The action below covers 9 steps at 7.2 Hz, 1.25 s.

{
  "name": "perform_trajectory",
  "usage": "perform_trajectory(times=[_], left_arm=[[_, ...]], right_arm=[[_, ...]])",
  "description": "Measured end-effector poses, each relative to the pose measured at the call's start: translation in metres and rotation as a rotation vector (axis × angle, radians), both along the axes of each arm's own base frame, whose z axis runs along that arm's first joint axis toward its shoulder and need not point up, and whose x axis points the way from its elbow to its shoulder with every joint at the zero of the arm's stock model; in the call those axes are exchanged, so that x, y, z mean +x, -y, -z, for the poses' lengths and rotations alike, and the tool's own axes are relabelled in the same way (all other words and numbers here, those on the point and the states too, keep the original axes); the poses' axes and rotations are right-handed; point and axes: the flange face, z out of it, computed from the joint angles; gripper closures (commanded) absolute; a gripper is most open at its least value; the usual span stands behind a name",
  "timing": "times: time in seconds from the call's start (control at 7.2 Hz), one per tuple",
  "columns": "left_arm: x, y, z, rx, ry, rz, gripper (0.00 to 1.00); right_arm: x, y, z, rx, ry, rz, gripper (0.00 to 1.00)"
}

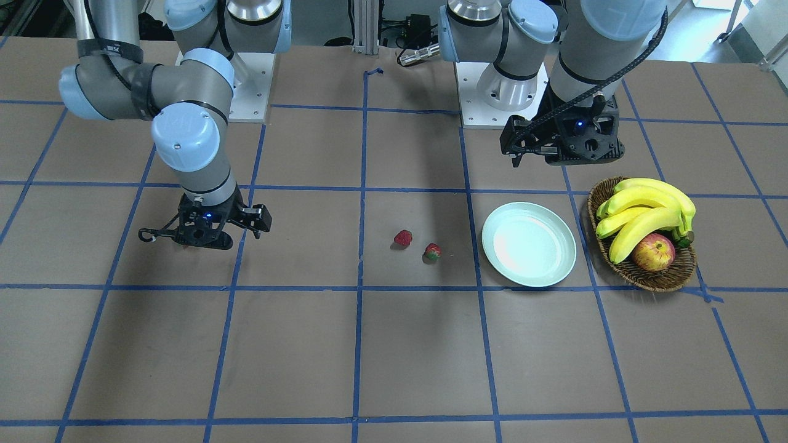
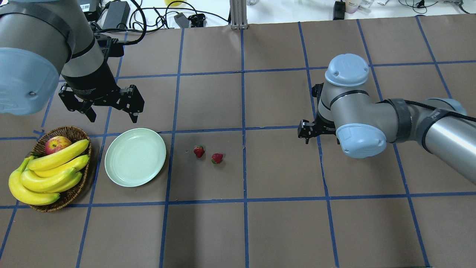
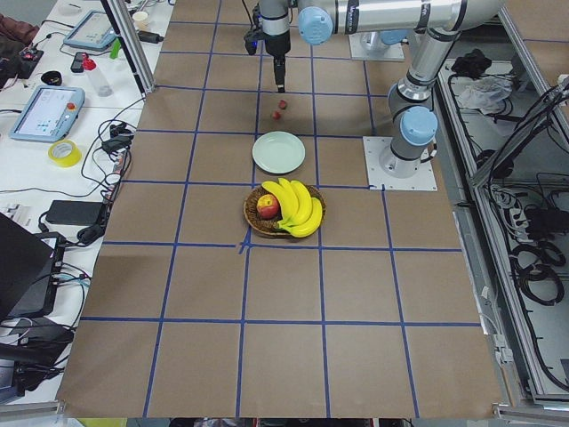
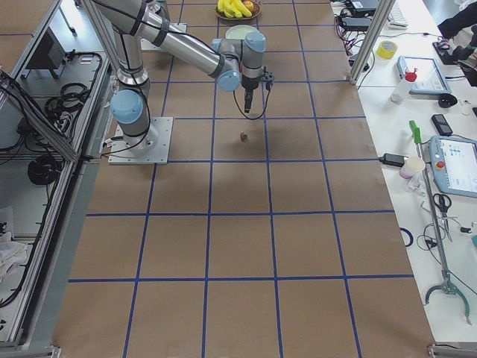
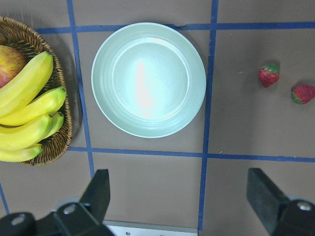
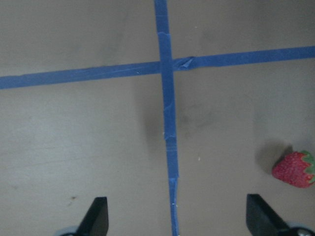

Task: Collect all strawberries into plate
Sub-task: 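Reach the right gripper to the farthest strawberry and grasp it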

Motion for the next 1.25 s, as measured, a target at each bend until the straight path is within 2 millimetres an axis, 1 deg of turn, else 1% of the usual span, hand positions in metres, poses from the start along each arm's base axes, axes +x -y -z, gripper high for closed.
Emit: perform_trajectory(times=[0.42, 0.56, 0.69, 0.83, 0.97, 1.11, 1.25], left_arm=[[0.000, 0.000, 0.000, 0.001, 0.004, 0.002, 0.00], [-0.001, 0.000, 0.000, 0.001, 0.004, 0.002, 0.00], [-0.001, 0.000, 0.000, 0.000, 0.004, 0.003, 0.00], [-0.001, 0.000, 0.000, 0.000, 0.004, 0.003, 0.00], [-0.001, 0.000, 0.000, 0.000, 0.004, 0.003, 0.00], [-0.001, 0.000, 0.000, -0.001, 0.007, 0.004, 0.00], [0.000, 0.000, 0.000, -0.002, 0.011, 0.004, 0.00]], right_arm=[[-0.069, -0.014, 0.028, -0.006, 0.022, -0.025, 0.00], [-0.088, -0.015, 0.032, -0.022, 0.026, -0.014, 0.10], [-0.100, -0.016, 0.034, -0.028, 0.028, -0.002, 0.14], [-0.105, -0.015, 0.037, -0.031, 0.037, 0.005, 0.14], [-0.107, -0.014, 0.040, -0.031, 0.052, 0.009, 0.16], [-0.107, -0.013, 0.043, -0.028, 0.062, 0.010, 0.39], [-0.107, -0.013, 0.045, -0.024, 0.066, 0.010, 0.67]])
